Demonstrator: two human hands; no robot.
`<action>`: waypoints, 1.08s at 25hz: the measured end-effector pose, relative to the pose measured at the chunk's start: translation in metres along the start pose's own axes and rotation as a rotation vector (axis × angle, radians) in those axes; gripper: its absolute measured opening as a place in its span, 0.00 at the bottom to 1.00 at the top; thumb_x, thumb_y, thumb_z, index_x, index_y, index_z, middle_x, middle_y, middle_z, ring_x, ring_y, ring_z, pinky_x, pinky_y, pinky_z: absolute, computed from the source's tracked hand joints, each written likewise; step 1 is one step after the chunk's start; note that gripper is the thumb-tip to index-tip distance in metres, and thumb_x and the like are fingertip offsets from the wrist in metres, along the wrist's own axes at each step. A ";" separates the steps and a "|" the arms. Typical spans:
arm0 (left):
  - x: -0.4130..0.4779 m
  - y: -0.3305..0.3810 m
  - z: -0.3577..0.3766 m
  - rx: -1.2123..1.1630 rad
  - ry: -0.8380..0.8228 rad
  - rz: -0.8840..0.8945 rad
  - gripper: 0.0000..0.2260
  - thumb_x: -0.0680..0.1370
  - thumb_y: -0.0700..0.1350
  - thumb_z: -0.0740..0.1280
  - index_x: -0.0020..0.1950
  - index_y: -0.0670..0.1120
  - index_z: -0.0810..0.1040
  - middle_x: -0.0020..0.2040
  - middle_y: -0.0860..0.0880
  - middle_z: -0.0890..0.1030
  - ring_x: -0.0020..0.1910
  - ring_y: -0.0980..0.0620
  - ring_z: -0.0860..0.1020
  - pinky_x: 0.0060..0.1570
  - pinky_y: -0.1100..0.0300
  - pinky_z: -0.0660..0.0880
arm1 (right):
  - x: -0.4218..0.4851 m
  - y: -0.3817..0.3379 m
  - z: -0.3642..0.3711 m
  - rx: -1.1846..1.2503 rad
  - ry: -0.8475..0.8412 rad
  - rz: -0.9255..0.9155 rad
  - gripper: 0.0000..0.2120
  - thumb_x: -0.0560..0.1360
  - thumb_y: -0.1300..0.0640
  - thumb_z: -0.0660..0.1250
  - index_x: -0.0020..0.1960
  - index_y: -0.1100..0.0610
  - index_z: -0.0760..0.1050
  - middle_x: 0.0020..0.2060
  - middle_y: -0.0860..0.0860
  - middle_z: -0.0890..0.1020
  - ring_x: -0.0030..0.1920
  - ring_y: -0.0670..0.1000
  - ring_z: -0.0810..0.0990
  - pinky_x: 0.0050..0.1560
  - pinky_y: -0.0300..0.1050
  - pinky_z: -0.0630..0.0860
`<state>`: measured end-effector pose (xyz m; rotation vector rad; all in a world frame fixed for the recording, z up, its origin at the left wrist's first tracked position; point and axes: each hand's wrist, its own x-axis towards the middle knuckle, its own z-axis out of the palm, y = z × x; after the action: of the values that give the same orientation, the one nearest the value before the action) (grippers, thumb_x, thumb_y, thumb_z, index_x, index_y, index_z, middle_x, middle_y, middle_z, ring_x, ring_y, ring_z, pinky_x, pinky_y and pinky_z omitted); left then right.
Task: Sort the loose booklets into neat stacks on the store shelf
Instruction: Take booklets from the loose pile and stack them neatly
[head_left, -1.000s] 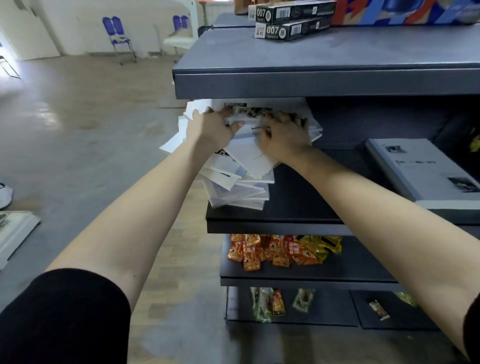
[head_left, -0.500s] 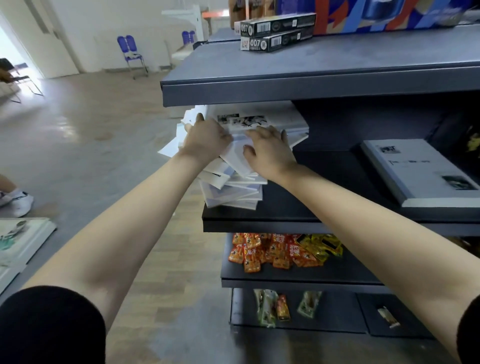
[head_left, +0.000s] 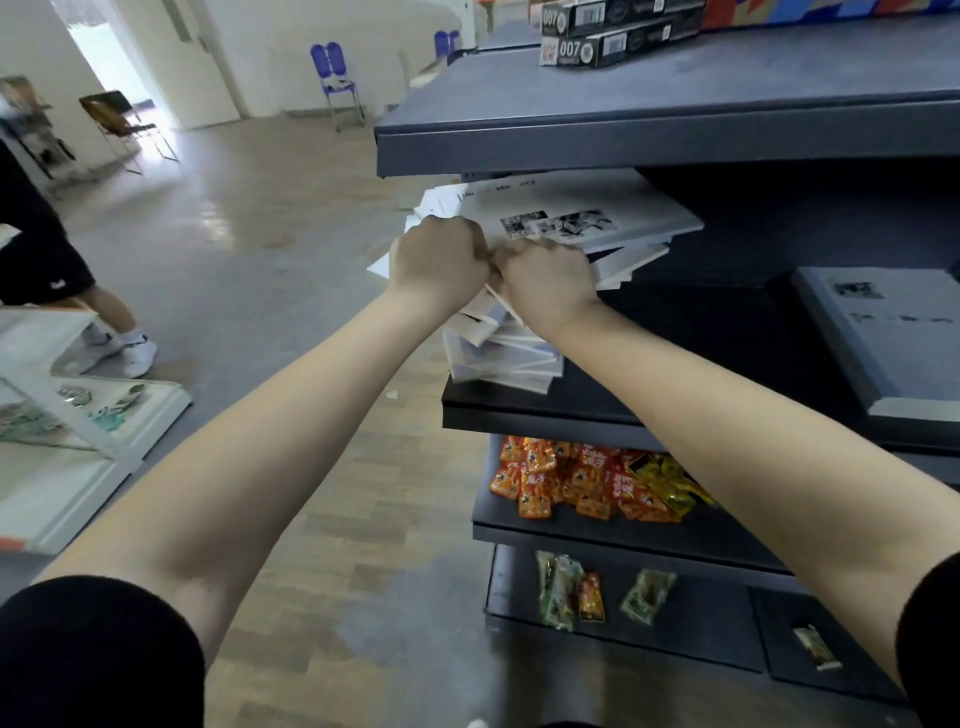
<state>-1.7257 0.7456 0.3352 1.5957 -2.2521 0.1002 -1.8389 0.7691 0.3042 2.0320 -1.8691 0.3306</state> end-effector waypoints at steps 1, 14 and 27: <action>0.000 -0.004 0.001 -0.028 -0.004 -0.026 0.14 0.75 0.42 0.59 0.55 0.51 0.81 0.54 0.41 0.80 0.53 0.39 0.77 0.47 0.56 0.71 | -0.002 0.001 -0.005 -0.060 -0.006 -0.054 0.16 0.78 0.62 0.56 0.65 0.56 0.69 0.56 0.56 0.78 0.54 0.59 0.79 0.45 0.46 0.70; 0.014 -0.012 0.025 0.060 -0.115 0.230 0.17 0.79 0.42 0.56 0.66 0.42 0.71 0.60 0.38 0.77 0.58 0.37 0.75 0.54 0.49 0.73 | -0.015 0.023 0.008 -0.021 0.052 -0.055 0.19 0.74 0.60 0.63 0.65 0.59 0.72 0.61 0.57 0.73 0.62 0.61 0.69 0.61 0.55 0.67; 0.045 -0.047 0.026 -0.208 -0.115 0.293 0.14 0.75 0.43 0.60 0.58 0.49 0.79 0.52 0.44 0.82 0.52 0.42 0.78 0.52 0.55 0.76 | -0.010 -0.003 0.003 -0.181 -0.066 -0.172 0.17 0.78 0.58 0.56 0.66 0.49 0.71 0.59 0.49 0.78 0.54 0.55 0.79 0.44 0.45 0.67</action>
<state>-1.7020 0.6822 0.3190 1.1882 -2.4790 -0.1478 -1.8375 0.7774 0.2967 2.0821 -1.6789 0.0483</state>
